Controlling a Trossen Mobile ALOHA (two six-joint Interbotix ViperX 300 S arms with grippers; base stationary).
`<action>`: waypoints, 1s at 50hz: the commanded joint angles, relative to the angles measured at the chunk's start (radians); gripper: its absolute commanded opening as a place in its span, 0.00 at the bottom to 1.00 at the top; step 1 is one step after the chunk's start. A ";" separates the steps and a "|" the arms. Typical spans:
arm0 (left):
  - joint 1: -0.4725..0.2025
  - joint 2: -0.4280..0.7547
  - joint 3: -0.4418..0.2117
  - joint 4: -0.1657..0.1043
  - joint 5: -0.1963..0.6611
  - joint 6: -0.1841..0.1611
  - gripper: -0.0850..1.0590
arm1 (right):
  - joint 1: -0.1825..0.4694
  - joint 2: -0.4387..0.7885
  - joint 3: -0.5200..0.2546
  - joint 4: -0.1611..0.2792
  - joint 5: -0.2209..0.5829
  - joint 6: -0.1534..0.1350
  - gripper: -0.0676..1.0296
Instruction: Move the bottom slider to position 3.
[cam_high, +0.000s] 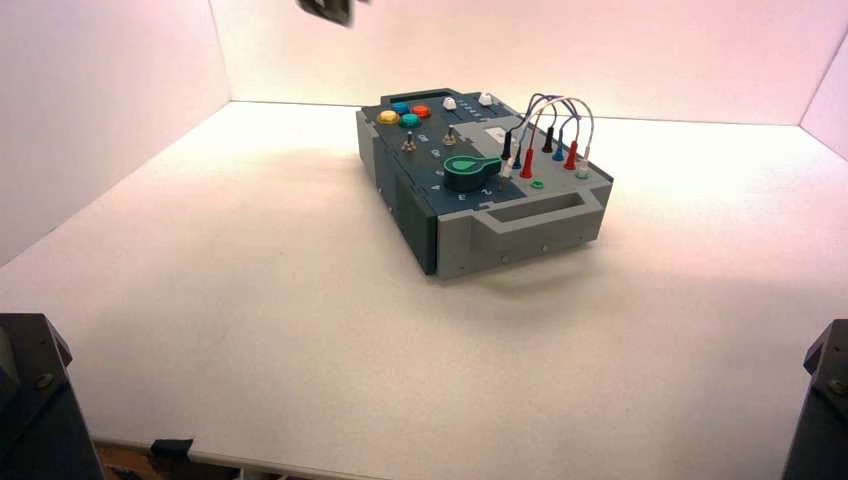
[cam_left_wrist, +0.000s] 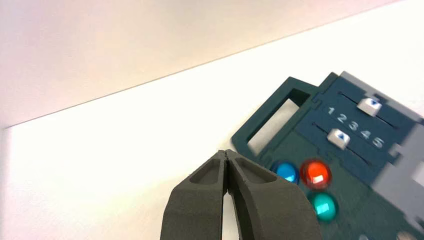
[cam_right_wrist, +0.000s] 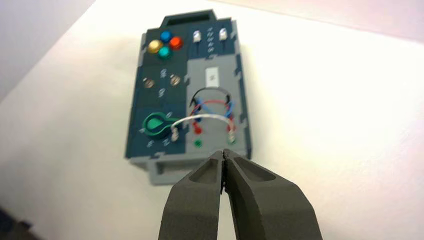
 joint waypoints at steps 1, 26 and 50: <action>-0.021 0.095 -0.153 0.002 0.049 0.009 0.05 | 0.002 0.018 -0.018 0.043 0.002 0.003 0.04; -0.034 0.374 -0.517 -0.003 0.255 0.026 0.05 | 0.094 0.268 0.021 0.215 -0.101 -0.008 0.04; -0.080 0.314 -0.443 -0.005 0.285 0.038 0.05 | 0.137 0.624 -0.121 0.222 -0.176 -0.020 0.04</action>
